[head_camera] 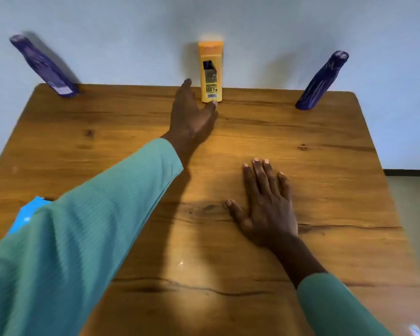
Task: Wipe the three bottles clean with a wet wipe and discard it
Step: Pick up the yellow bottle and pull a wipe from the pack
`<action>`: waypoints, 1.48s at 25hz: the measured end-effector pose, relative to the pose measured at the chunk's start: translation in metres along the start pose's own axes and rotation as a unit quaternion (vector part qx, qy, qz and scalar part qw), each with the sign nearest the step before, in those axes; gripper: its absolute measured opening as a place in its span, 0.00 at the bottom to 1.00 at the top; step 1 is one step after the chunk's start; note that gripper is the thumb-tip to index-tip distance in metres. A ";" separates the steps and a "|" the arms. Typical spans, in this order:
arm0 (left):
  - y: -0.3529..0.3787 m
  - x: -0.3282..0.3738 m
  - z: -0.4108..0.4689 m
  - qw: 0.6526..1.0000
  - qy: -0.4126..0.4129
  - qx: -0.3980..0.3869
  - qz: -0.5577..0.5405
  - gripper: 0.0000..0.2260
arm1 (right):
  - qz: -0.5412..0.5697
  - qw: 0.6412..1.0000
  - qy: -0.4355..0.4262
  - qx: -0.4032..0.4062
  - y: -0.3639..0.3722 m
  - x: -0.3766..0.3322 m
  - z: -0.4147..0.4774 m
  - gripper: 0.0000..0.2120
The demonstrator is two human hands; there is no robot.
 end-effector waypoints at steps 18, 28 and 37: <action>-0.076 -0.032 -0.187 0.983 0.137 -0.014 -0.122 0.09 | 0.117 0.969 -0.050 0.211 0.021 0.004 -0.016 0.38; -0.107 -0.098 -0.314 0.986 0.157 0.046 -0.026 0.13 | 0.590 0.782 -0.110 0.169 0.061 -0.127 -0.092 0.33; -0.106 -0.094 -0.345 0.976 0.194 0.083 0.055 0.20 | 0.432 0.870 -0.125 0.202 0.067 -0.134 -0.090 0.18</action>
Point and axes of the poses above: each hand's wrist, its own z-axis towards the middle knuckle, its own y-axis out of the palm, x = y × z, the point moved 1 cm from there along z, towards the middle knuckle, and after that the axes turned 1 degree about y, right-handed, at the moved point
